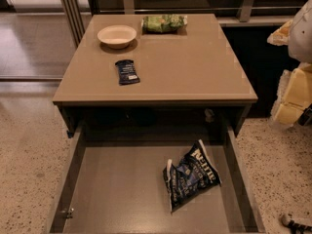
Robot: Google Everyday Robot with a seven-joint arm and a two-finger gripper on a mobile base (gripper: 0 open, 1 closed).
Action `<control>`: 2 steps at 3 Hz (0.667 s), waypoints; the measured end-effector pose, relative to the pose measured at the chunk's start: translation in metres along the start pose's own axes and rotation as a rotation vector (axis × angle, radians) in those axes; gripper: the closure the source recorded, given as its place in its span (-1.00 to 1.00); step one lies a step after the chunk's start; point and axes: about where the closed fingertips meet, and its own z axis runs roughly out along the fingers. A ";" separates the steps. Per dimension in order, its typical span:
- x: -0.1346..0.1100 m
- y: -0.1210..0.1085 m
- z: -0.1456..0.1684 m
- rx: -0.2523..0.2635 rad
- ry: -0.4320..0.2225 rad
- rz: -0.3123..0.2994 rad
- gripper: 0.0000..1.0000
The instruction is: Pick blue chip bag from top drawer and place on counter
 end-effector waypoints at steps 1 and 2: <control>0.000 0.000 0.001 0.001 0.001 0.002 -1.00; 0.008 0.012 0.025 -0.037 0.000 0.015 -1.00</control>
Offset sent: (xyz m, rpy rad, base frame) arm -0.0145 -0.0043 -0.0797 0.0340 0.1211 -0.0127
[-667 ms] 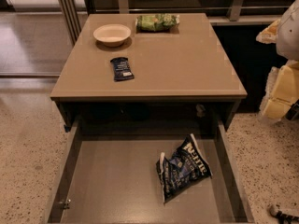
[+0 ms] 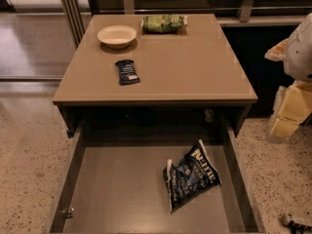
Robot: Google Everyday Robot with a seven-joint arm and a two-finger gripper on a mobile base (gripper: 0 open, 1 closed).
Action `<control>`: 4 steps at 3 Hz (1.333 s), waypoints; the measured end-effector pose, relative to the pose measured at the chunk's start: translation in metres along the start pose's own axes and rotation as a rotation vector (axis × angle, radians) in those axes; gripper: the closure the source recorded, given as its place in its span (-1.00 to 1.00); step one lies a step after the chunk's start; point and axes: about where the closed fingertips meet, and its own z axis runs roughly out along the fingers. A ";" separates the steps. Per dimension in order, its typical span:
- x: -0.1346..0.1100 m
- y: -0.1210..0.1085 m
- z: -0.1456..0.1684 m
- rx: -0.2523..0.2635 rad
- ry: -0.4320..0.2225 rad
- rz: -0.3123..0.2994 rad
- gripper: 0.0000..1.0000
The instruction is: Pick blue chip bag from top drawer and place on counter
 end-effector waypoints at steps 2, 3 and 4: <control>0.009 0.049 0.078 -0.106 -0.033 -0.021 -1.00; 0.012 0.076 0.115 -0.154 -0.044 -0.043 -1.00; 0.012 0.101 0.154 -0.185 -0.046 -0.068 -1.00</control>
Offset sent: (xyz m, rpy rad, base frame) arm -0.0455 0.0259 -0.1479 0.0794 0.1520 0.0887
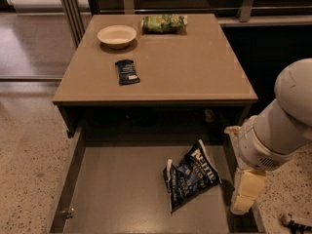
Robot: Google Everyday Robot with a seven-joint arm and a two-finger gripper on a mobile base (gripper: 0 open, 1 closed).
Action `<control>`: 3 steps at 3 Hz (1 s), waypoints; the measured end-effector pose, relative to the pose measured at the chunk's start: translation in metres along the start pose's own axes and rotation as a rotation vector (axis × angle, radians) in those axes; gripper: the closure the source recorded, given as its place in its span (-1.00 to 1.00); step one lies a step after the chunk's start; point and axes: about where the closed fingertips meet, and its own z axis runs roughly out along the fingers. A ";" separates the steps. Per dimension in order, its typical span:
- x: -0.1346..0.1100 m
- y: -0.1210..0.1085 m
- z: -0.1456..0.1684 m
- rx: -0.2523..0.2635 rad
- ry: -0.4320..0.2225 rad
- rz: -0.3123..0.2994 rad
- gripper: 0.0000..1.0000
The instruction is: Pick blue chip bag from top drawer and place on counter
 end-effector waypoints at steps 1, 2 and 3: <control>0.000 0.000 0.000 0.000 0.000 0.000 -1.00; -0.005 -0.002 0.015 -0.010 -0.012 -0.004 -1.00; -0.016 -0.004 0.040 -0.027 -0.023 -0.021 -1.00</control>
Offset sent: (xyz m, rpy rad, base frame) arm 0.0129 0.0187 -0.0364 0.0378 0.0229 0.0166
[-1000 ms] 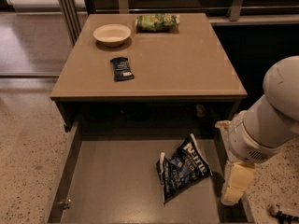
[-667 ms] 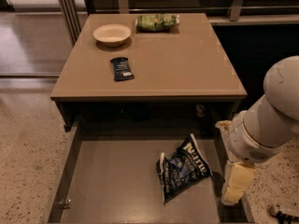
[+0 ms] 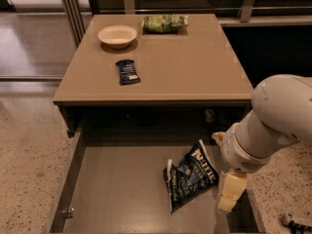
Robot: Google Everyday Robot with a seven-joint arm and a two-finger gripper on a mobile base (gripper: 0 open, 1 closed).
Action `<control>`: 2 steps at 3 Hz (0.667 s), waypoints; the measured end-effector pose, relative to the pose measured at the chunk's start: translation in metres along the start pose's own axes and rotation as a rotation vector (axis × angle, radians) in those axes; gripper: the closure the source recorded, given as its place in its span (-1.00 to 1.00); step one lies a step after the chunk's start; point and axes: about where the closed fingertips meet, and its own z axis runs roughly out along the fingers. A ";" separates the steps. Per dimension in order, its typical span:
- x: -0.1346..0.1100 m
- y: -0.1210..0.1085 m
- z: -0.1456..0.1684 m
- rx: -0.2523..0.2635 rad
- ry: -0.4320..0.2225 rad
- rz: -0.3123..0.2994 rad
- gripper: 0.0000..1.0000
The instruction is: Pick blue chip bag from top drawer and place on counter
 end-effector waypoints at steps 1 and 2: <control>-0.013 -0.003 0.024 0.001 -0.005 -0.021 -1.00; -0.020 -0.003 0.048 0.004 -0.012 -0.032 -1.00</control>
Offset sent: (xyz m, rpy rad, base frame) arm 0.0138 0.0468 -0.0712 0.0222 -0.0283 0.0350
